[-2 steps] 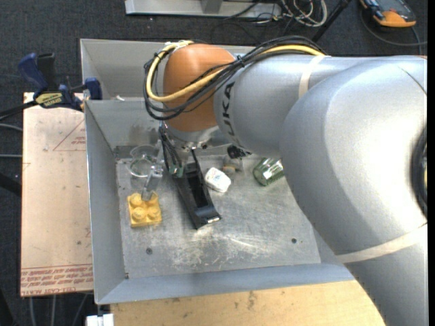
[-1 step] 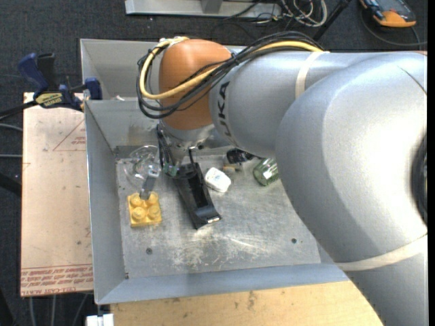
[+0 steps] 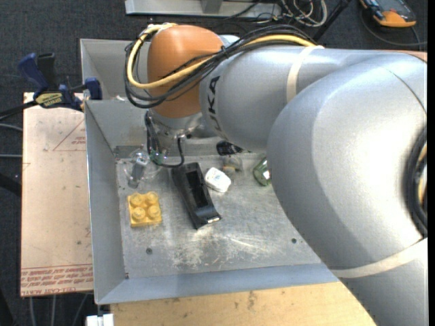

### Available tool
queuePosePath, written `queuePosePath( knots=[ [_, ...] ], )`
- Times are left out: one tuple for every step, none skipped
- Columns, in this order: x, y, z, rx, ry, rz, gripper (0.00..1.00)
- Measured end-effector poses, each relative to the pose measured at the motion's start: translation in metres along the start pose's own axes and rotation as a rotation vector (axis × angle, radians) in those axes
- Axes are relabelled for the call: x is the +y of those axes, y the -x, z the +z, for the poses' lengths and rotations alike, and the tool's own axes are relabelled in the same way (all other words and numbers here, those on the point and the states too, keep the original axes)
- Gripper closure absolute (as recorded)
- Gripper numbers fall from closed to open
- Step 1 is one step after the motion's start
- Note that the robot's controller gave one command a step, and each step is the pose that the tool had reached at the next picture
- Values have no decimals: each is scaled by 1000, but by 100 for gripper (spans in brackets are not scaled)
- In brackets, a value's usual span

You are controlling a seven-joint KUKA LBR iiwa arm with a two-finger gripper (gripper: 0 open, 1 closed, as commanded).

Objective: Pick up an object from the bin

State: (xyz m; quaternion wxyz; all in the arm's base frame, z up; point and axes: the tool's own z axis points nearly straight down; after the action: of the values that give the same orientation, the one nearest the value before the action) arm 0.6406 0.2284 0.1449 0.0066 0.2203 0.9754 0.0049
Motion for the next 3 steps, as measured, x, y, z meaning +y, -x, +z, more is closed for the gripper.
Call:
queuePosePath(
  knots=[
    [-3,-37,15,12,-14,4,0],
    [-1,-40,33,10,-9,-134,0],
    [-5,-40,40,11,-8,-252,0]
  ],
)
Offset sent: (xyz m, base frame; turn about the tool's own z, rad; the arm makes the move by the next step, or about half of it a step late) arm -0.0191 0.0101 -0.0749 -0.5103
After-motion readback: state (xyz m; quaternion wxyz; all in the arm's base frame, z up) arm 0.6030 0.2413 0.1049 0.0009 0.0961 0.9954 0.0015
